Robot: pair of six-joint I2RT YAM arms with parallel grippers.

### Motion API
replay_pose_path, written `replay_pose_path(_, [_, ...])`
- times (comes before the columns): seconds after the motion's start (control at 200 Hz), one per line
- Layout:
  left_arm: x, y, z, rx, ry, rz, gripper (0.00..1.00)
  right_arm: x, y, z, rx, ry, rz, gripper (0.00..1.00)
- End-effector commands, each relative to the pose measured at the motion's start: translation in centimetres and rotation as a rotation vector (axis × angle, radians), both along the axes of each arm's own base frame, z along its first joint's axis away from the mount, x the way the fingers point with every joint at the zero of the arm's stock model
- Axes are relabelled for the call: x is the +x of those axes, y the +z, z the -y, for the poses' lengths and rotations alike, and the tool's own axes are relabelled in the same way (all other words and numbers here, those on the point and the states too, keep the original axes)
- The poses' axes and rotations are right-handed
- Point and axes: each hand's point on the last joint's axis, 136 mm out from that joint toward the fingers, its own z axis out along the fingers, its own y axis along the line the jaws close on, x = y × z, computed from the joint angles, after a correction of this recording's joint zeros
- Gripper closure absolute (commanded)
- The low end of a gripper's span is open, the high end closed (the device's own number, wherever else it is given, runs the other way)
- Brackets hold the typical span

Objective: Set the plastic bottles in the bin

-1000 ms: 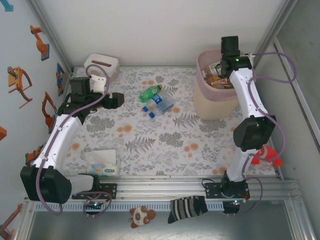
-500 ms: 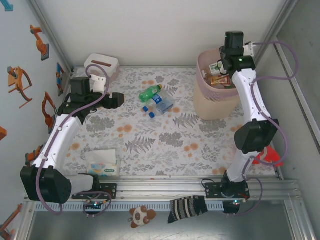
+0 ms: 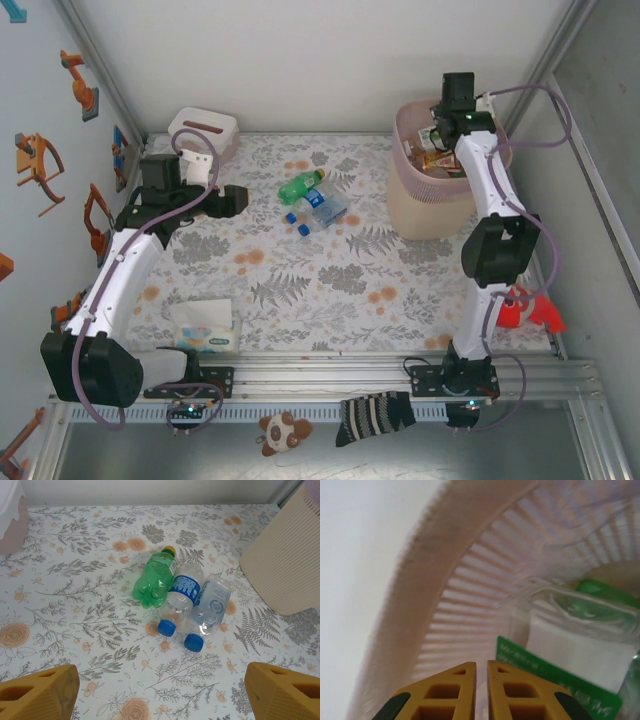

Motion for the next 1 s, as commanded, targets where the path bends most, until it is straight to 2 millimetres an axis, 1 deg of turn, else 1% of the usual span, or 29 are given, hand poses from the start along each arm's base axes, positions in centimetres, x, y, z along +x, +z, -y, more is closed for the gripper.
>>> replay_pose_path(0.0, [-0.1, -0.3, 0.0, 0.014, -0.009, -0.007, 0.14, -0.8, -1.4, 1.8, -0.063, -0.055, -0.068, 0.87])
replay_pose_path(0.07, [-0.1, -0.3, -0.1, 0.012, -0.004, -0.01, 0.14, -1.1, -2.6, 2.1, -0.075, -0.066, -0.109, 0.87])
replay_pose_path(0.135, [0.0, -0.3, -0.1, 0.007, 0.001, -0.014, 0.13, -1.2, -3.2, 2.1, -0.076, -0.063, -0.129, 0.87])
replay_pose_path(0.2, [0.1, -0.2, 0.1, -0.004, 0.004, -0.015, 0.12, -1.2, -3.1, 2.0, -0.073, -0.058, -0.132, 0.87])
replay_pose_path(0.255, [0.3, -0.2, 0.1, -0.014, 0.012, -0.017, 0.11, -1.2, -2.7, 1.9, -0.067, -0.051, -0.125, 0.87])
replay_pose_path(0.34, [0.6, -0.3, 0.3, -0.029, 0.029, -0.026, 0.09, -1.3, -0.8, 1.5, -0.056, -0.028, -0.087, 0.88])
replay_pose_path(0.476, [0.9, -0.7, 1.0, -0.054, 0.019, -0.059, 0.08, -1.6, 3.5, 0.5, -0.062, 0.058, 0.015, 0.88])
replay_pose_path(0.536, [1.2, -1.2, 1.1, -0.042, 0.04, -0.075, 0.1, -2.1, 5.5, 0.2, -0.077, 0.097, 0.054, 0.87])
replay_pose_path(0.691, [2.1, -2.0, 1.8, -0.052, 0.092, -0.139, 0.15, -3.8, 9.7, -1.3, -0.139, 0.244, 0.143, 0.87])
replay_pose_path(0.761, [2.3, -2.2, 2.8, -0.053, 0.088, -0.155, 0.17, -4.9, 11.1, -1.9, -0.173, 0.308, 0.169, 0.87])
replay_pose_path(0.836, [2.4, -2.9, 3.9, -0.013, 0.071, -0.174, 0.18, -6.1, 12.4, -2.5, -0.213, 0.382, 0.192, 0.87])
replay_pose_path(0.916, [2.3, -3.7, 5.5, 0.042, 0.029, -0.197, 0.19, -7.7, 13.3, -3.0, -0.247, 0.437, 0.198, 0.87])
replay_pose_path(0.996, [2.2, -4.4, 7.1, 0.082, -0.026, -0.221, 0.21, -9.4, 13.6, -3.2, -0.272, 0.476, 0.199, 0.86])
